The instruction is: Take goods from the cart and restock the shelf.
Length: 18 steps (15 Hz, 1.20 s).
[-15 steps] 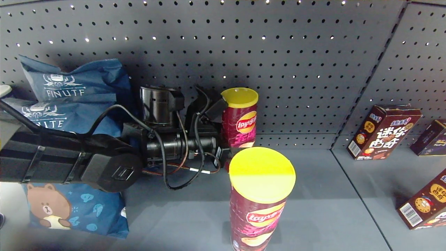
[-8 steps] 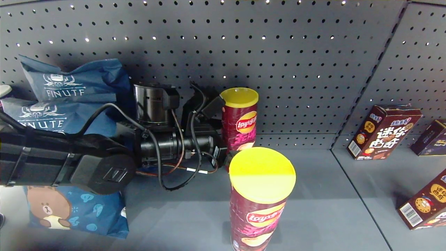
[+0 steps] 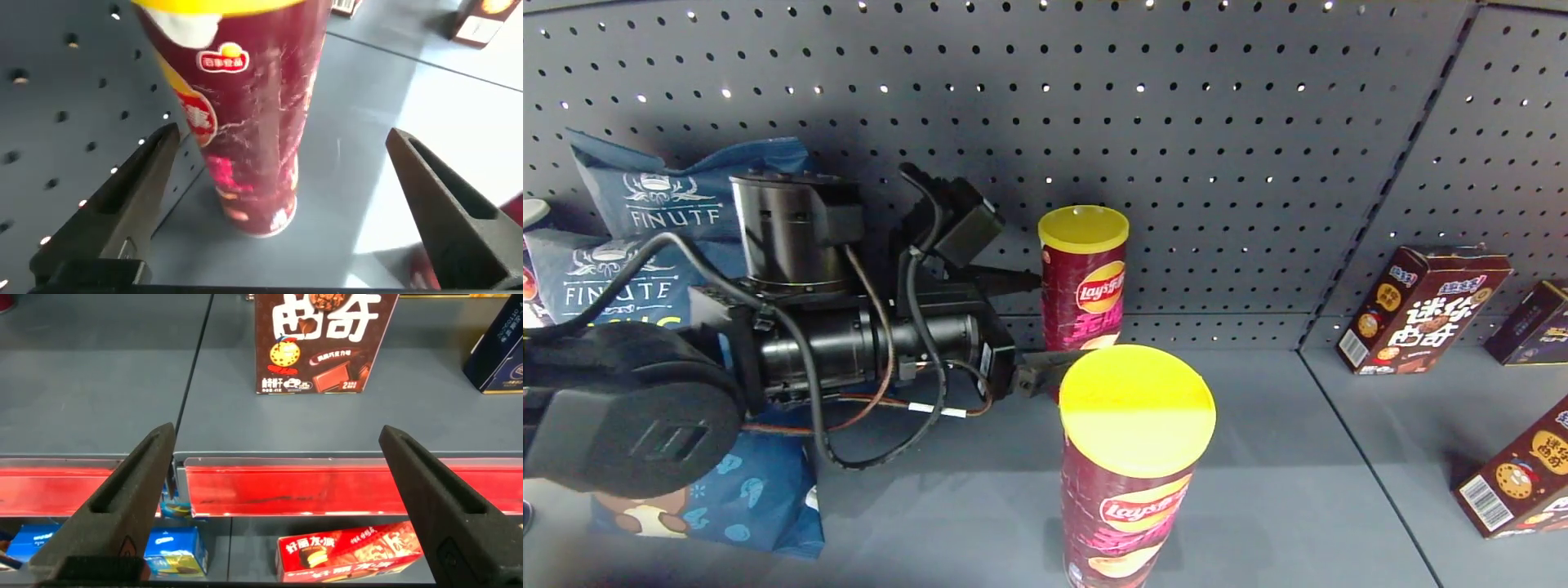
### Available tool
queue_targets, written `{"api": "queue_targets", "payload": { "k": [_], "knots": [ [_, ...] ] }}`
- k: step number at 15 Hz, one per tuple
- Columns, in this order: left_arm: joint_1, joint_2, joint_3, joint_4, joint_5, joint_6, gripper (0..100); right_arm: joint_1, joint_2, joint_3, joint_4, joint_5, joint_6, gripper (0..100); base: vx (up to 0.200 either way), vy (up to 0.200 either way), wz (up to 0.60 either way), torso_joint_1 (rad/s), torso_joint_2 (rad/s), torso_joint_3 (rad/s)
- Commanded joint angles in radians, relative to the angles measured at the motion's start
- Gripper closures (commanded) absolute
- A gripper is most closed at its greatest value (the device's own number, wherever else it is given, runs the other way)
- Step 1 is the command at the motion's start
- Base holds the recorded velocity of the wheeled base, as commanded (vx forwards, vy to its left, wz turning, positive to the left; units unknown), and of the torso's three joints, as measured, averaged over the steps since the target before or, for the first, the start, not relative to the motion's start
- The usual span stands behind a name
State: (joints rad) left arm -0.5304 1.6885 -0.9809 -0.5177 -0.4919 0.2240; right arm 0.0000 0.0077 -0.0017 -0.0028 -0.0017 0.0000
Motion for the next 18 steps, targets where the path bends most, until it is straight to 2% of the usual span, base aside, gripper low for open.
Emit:
{"api": "queue_targets", "payload": {
  "k": [1,3,5,7,8,9,10,11,16,18],
  "knots": [
    [0.006,-0.110,0.067,-0.001,0.010,-0.003,0,0.000,0.000,0.000,0.000,0.000,0.000,0,0.000,0.000,0.00,0.000,0.00,0.000],
    [0.021,-0.151,0.105,-0.001,0.036,-0.003,0,0.000,0.000,0.000,0.000,0.000,0.000,0,0.000,0.000,0.00,0.000,0.00,0.000],
    [0.023,-0.207,0.163,0.005,0.113,-0.005,0,0.000,0.000,0.000,0.000,0.000,0.000,0,0.000,0.000,0.00,0.000,0.00,0.000],
    [0.018,-0.240,0.195,0.011,0.150,-0.002,0,0.000,0.000,0.000,0.000,0.000,0.000,0,0.000,0.000,0.00,0.000,0.00,0.000],
    [0.015,-0.244,0.200,0.015,0.184,-0.002,0,0.000,0.000,0.000,0.000,0.000,0.000,0,0.000,0.000,0.00,0.000,0.00,0.000],
    [0.009,-0.242,0.202,0.021,0.251,-0.002,0,0.000,0.000,0.000,0.000,0.000,0.000,0,0.000,0.000,0.00,0.000,0.00,0.000],
    [-0.003,-0.240,0.202,0.030,0.288,0.000,0,0.000,0.000,0.000,0.000,0.000,0.000,0,0.000,0.000,0.00,0.000,0.00,0.000],
    [-0.019,-0.236,0.202,0.038,0.305,-0.002,0,0.000,0.000,0.000,0.000,0.000,0.000,0,0.000,0.000,0.00,0.000,0.00,0.000],
    [-0.043,-0.148,0.185,0.036,0.308,0.003,0,0.000,0.000,0.000,0.000,0.000,0.000,0,0.000,0.000,0.00,0.000,0.00,0.000],
    [-0.052,-0.107,0.172,0.034,0.340,0.005,0,0.000,0.000,0.000,0.000,0.000,0.000,0,0.000,0.000,0.00,0.000,0.00,0.000]
  ]
}}
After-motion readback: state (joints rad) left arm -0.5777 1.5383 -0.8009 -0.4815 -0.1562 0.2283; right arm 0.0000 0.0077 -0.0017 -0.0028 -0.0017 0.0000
